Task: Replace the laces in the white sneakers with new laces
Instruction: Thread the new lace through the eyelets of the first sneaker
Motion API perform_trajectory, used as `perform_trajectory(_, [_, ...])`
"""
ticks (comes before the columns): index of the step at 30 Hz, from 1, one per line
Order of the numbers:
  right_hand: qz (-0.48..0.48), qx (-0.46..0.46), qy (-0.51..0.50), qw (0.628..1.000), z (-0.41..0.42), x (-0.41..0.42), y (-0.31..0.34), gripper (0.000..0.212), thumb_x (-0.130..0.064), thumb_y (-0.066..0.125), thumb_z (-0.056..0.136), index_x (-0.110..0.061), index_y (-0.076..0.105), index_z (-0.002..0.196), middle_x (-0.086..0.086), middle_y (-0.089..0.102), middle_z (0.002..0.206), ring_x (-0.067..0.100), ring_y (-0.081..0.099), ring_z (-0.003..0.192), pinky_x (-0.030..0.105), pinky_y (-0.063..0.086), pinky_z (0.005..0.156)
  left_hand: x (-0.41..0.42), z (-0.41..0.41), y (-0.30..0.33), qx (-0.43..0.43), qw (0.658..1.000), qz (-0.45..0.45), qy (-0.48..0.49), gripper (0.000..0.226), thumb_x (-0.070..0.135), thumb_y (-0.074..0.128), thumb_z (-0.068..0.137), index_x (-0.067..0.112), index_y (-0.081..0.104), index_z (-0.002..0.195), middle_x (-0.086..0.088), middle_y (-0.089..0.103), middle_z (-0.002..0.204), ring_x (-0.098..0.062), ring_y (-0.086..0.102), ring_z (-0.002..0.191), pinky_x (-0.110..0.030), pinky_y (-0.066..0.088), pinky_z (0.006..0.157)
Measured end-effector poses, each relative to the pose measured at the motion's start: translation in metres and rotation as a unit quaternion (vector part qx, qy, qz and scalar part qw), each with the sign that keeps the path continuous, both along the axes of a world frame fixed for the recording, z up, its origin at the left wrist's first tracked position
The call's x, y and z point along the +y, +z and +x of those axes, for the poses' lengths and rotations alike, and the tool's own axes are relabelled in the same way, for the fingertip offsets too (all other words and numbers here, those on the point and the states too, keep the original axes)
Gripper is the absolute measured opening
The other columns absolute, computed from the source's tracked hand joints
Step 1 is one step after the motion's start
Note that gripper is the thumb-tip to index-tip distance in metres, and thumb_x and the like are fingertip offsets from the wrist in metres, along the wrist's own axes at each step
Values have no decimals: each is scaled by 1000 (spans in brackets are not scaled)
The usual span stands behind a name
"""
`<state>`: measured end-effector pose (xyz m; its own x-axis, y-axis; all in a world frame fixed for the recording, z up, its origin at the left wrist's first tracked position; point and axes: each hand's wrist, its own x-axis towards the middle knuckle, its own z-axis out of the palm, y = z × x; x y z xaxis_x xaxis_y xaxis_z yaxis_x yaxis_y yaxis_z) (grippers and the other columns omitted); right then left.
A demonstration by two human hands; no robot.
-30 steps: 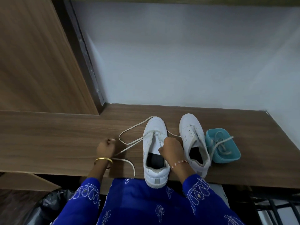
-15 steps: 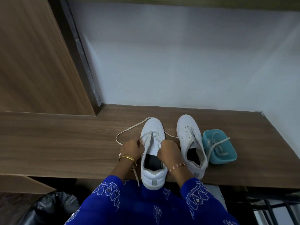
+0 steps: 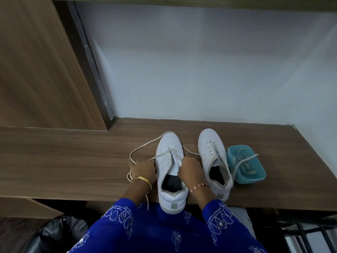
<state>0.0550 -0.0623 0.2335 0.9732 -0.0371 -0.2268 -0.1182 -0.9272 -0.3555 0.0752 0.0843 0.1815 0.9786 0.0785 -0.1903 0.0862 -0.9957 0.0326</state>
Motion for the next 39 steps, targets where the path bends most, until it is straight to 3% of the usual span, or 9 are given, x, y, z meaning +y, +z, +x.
perform_trajectory(6, [-11,-7,18,1000,0,3,1,16,-4,49,88,2,59,99,18,62,109,32,60,102,33,47,78,-14,9,11,-13,976,-213,48,30,25,41,94,4,60,103,-17,63,110,-34,56,105,-34,42,86])
perform_trajectory(8, [-2,-6,14,1000,0,0,1,10,-5,50,87,-2,54,79,19,62,108,32,60,101,33,46,76,-20,13,10,7,955,-289,60,29,21,42,93,0,59,104,-21,60,113,-34,53,106,-33,41,86])
perform_trajectory(11, [27,-1,-5,1000,5,-7,-4,36,-10,51,88,-15,30,59,18,62,106,30,59,99,29,38,67,-26,13,9,15,939,-331,96,33,30,44,93,2,58,104,-24,57,115,-35,50,111,-35,40,90])
perform_trajectory(16, [42,-25,10,999,2,-5,-9,22,-18,50,89,0,57,98,18,63,106,32,60,100,25,35,66,-35,9,21,37,925,-363,107,45,42,51,89,5,55,114,-23,52,121,-31,43,119,-30,35,91])
perform_trajectory(19, [47,-37,19,998,0,-5,-10,23,-19,50,87,1,57,96,19,64,102,33,60,97,28,36,65,-36,6,24,50,926,-362,92,49,42,60,81,7,55,115,-18,52,118,-31,49,114,-25,35,80])
perform_trajectory(24, [91,-40,-13,995,9,-20,-18,39,-11,54,81,-12,27,53,3,37,55,13,35,51,23,19,45,-28,9,25,37,890,-441,108,40,39,51,78,0,62,81,-22,64,89,-34,58,88,-29,35,64])
perform_trajectory(30, [106,-47,-5,993,9,-22,-23,40,-11,56,79,-16,27,52,-3,31,53,20,40,64,29,24,54,-21,10,15,84,874,-464,119,26,44,48,58,19,46,59,-20,55,85,-31,54,76,-34,41,66])
perform_trajectory(35, [127,-33,2,991,11,-26,-26,32,-12,57,79,-13,38,53,-3,38,52,14,38,53,23,24,45,-23,25,25,136,764,-611,156,60,51,69,61,7,66,103,-9,65,110,-22,59,100,-32,45,89])
perform_trajectory(39, [130,-40,-1,991,11,-27,-26,21,-13,58,79,-6,49,61,-3,40,54,14,41,55,27,26,49,-24,37,21,150,763,-609,155,83,63,69,50,4,63,109,-10,62,120,-23,57,111,-37,41,103])
